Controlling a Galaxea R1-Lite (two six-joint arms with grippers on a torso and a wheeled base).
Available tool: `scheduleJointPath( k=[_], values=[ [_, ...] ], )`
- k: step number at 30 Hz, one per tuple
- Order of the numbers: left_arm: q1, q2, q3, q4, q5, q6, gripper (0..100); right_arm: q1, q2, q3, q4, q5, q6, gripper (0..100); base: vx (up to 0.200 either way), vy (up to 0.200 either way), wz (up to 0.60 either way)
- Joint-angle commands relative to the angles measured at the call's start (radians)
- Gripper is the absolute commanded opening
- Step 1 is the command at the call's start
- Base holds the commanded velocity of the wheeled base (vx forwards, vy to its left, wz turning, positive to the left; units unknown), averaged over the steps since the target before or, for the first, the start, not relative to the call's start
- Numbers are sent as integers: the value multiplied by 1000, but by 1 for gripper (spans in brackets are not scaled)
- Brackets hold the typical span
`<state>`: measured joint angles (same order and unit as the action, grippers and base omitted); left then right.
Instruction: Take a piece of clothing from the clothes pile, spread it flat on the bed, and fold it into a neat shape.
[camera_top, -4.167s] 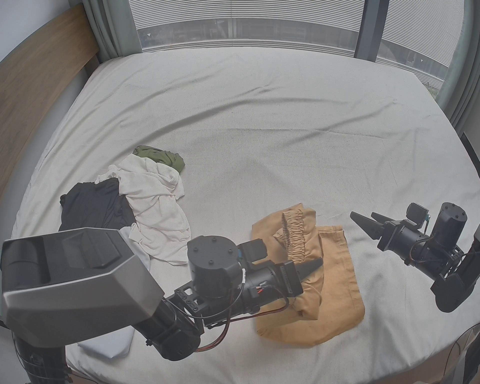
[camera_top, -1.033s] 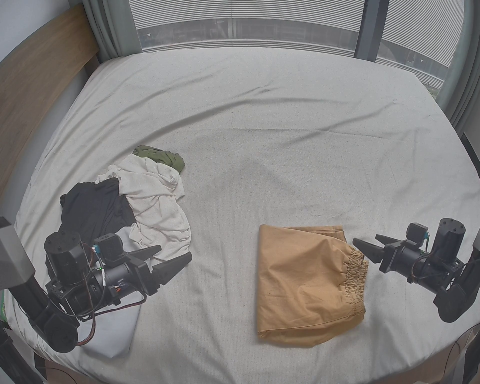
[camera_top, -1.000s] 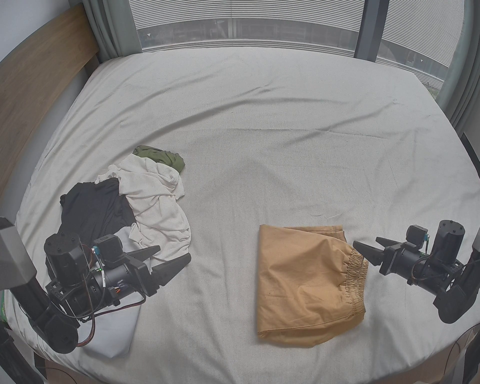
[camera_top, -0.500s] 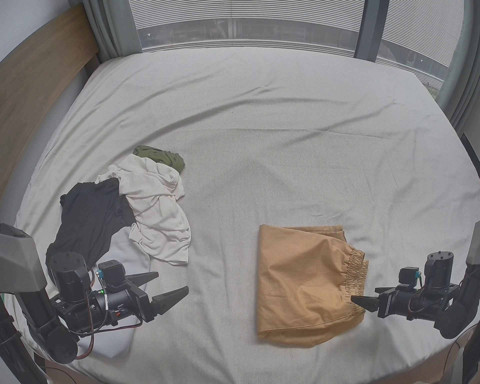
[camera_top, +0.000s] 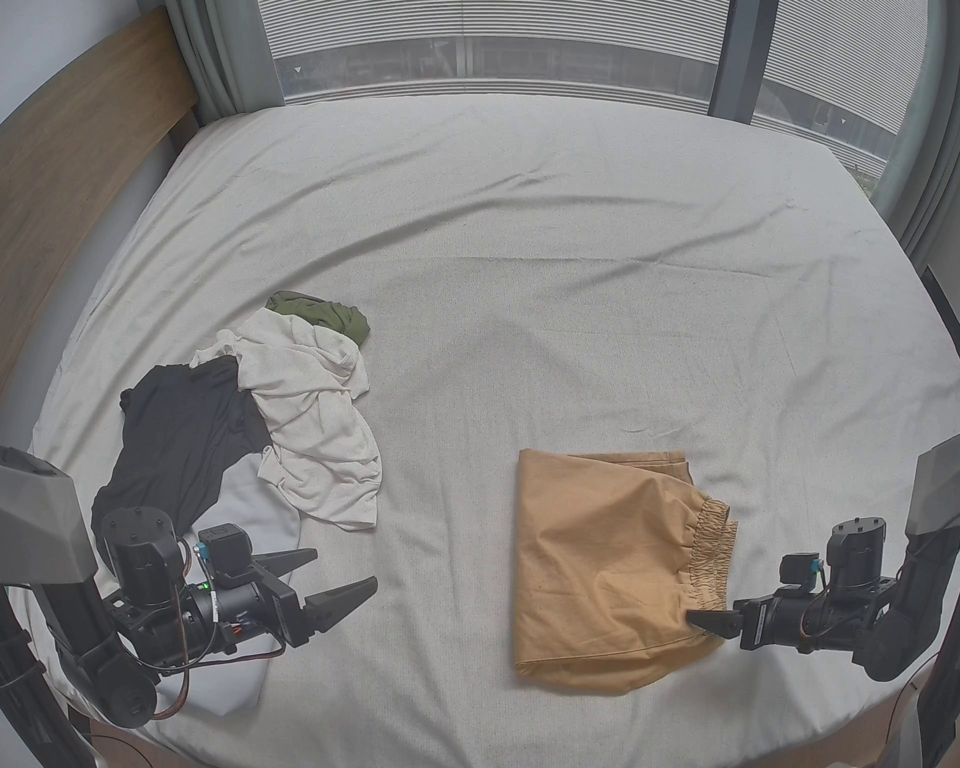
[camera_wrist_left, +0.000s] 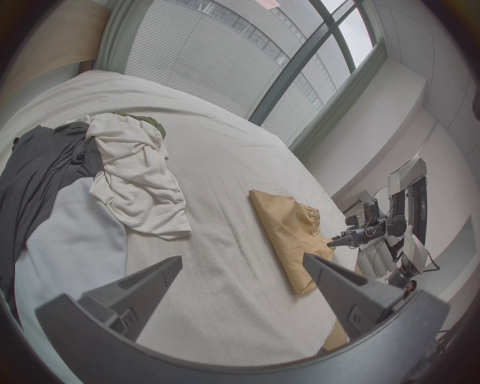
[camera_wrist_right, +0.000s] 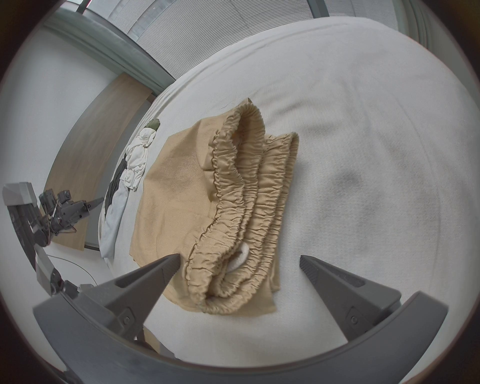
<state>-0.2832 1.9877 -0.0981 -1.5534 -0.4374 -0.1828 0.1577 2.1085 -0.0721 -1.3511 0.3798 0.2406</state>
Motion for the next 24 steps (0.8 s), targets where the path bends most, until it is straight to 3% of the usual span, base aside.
scheduleJointPath(
  k=[1,6,24],
  values=[
    [-1,8,0,-1,0,-1,100,40,62,-14,-53,16,46,100,0,0,0],
    [-1,3,8,-1,0,-1,100,92,134,-9,-191,41,155,100,0,0,0],
    [-2,3,9,-1,0,0,100,102,150,-28,-189,57,169,100,0,0,0]
  ],
)
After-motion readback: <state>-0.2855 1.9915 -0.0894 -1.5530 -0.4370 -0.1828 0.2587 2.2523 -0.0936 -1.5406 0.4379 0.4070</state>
